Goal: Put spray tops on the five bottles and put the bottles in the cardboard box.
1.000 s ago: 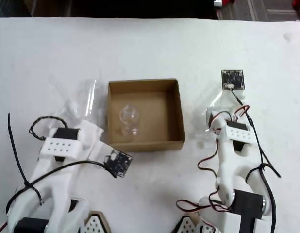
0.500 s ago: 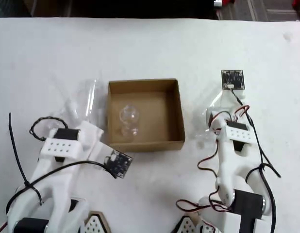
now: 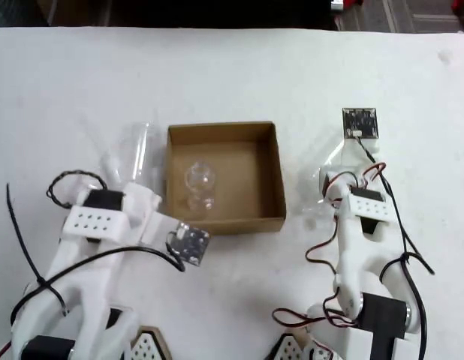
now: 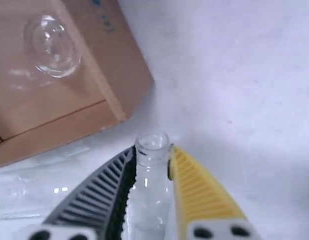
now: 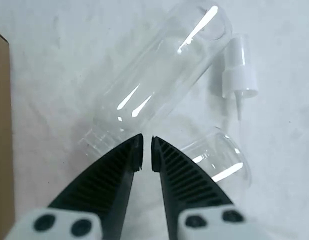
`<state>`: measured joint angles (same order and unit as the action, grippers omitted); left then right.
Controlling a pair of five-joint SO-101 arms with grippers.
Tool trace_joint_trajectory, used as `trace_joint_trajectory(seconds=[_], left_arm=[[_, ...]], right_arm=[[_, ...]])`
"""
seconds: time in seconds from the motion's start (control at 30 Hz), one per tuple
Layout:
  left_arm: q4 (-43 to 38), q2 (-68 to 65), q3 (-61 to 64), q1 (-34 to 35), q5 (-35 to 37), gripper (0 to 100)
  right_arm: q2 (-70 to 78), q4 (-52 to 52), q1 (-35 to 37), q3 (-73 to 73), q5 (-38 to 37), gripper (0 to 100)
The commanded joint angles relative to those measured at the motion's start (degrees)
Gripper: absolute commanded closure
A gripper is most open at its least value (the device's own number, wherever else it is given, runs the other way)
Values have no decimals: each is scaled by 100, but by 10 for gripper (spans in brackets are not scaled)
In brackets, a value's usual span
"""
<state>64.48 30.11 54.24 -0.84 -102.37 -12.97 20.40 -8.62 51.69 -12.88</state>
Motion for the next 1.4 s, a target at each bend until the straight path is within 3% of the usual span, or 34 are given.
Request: trace_joint_trajectory(seconds=[0.0, 0.1, 0.3, 0.6, 0.83, 0.93, 1.37], left_arm=[[756, 48, -695, -75, 176, 906], [1011, 48, -958, -189, 545, 906], [1424, 57, -1732, -787, 1934, 906], [2048, 57, -2848, -1349, 3147, 906], [2673, 66, -3675, -1314, 3376, 906], [2681, 66, -3763, -1323, 3666, 906], [2620, 4, -3719, -910, 3675, 865]], right_arm=[[-22, -57, -31, -237, 26, 981], [-22, -57, -31, -237, 26, 981], [-22, -57, -40, -220, 26, 981], [-22, -57, -40, -220, 26, 981], [-22, -57, -40, -220, 26, 981], [-22, -57, -40, -220, 26, 981], [-22, -57, -40, -220, 26, 981]])
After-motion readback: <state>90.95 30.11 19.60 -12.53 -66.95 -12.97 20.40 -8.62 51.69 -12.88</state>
